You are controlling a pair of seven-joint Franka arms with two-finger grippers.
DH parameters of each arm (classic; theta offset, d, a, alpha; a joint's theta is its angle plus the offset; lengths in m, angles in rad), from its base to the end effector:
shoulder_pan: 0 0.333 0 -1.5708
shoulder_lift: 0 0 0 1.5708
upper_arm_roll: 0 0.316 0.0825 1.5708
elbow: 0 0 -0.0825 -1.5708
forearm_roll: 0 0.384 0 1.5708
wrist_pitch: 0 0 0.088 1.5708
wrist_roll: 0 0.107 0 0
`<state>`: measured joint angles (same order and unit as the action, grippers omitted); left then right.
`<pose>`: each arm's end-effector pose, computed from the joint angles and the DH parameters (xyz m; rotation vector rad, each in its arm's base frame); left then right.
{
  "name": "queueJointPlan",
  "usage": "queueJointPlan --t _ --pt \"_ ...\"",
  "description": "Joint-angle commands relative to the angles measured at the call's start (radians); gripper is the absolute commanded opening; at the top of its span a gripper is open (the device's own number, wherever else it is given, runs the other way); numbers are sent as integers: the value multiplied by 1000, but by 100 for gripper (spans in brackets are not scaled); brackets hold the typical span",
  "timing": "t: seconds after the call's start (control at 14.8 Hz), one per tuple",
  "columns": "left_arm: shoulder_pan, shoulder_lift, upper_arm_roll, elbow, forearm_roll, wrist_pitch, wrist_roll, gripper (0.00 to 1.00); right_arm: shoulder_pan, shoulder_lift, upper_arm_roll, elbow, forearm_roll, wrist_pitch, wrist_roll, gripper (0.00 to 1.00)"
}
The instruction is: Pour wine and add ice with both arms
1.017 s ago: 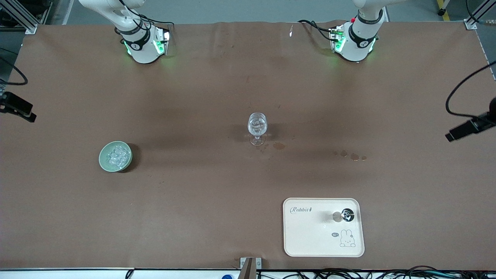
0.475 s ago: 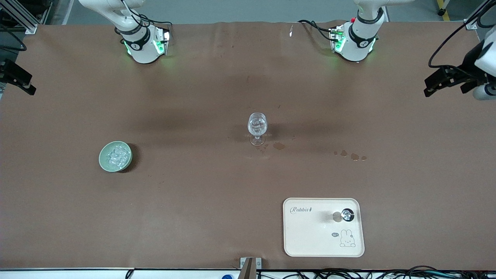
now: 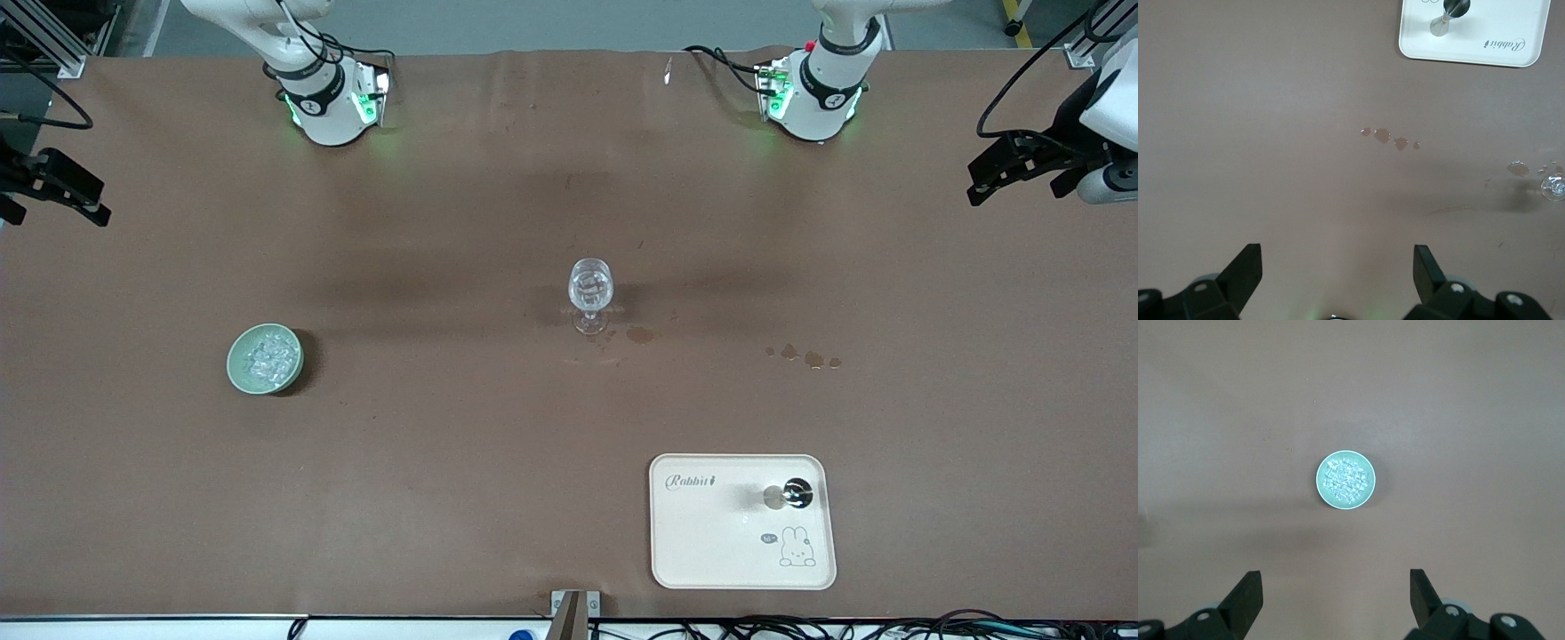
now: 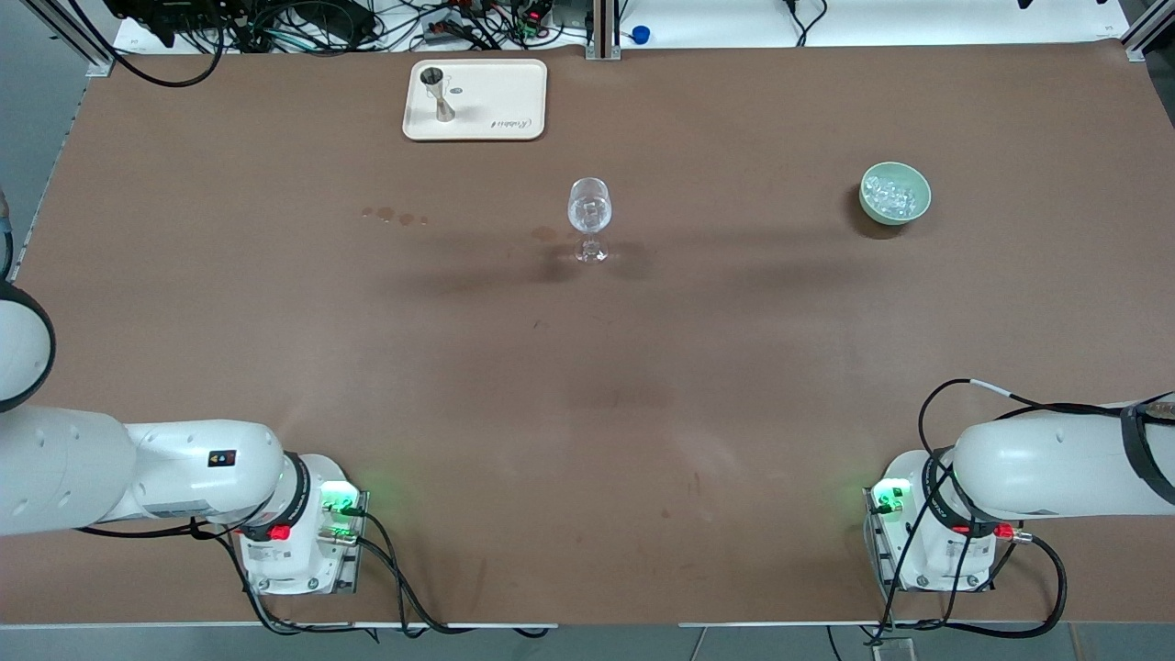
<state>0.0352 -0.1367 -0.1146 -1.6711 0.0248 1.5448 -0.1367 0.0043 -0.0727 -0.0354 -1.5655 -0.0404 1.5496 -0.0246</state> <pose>0.5071 -0.0420 0.6472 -3.1010 -0.0916 -0.0214 0.5293 -0.0217 0.6645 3.1010 -0.0132 0.0864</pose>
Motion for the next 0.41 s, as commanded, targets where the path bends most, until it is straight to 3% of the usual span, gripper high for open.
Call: queueJointPlan --t 0.0,0.34 --pt "-1 -4 7 1 -3 14 20 100 -18 -19 12 -25 8 12 8 98" --pt "-8 0 -14 1 -2 14 2 100 -24 2 8 -24 11 17 9 98"
